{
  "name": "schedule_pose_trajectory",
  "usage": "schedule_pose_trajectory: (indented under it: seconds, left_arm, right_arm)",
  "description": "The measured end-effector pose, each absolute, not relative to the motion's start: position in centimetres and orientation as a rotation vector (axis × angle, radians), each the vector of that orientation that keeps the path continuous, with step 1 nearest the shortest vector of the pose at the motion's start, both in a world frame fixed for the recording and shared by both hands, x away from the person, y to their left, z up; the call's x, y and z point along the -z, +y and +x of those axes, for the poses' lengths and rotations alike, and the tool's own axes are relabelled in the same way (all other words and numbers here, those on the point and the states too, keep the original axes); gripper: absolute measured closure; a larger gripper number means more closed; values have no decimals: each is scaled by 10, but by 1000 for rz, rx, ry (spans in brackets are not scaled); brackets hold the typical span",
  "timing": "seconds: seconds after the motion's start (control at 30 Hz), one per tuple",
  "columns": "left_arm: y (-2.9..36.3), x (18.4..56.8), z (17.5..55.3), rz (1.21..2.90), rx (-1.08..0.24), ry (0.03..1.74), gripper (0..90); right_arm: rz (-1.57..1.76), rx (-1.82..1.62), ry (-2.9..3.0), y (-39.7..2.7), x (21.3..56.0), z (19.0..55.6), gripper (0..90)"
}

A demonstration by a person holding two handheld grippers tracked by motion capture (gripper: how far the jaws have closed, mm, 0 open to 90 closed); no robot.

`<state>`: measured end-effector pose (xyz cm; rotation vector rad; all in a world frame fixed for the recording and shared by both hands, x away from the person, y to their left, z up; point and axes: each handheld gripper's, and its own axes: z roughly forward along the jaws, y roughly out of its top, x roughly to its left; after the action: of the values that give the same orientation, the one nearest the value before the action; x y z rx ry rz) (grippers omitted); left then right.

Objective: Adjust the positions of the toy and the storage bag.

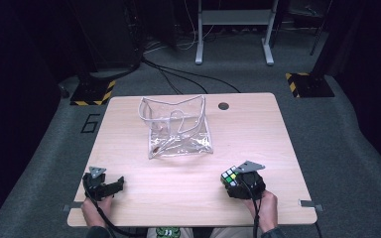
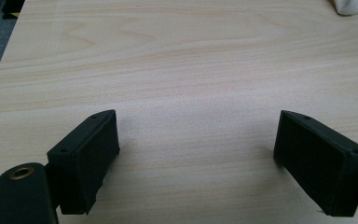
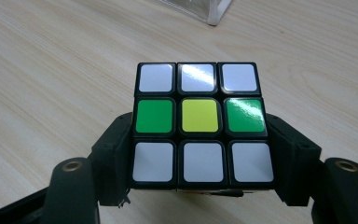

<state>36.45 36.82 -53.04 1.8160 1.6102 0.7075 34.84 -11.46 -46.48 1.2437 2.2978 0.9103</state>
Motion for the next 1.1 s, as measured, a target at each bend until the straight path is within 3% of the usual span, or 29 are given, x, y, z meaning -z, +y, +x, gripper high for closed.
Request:
schedule_pose_trajectory:
  seconds: [1.1]
  left_arm:
    - [368, 530, 365, 1816, -707, 1610, 135]
  right_arm:
    - [1183, -900, 2361, -84, 466, 378, 333]
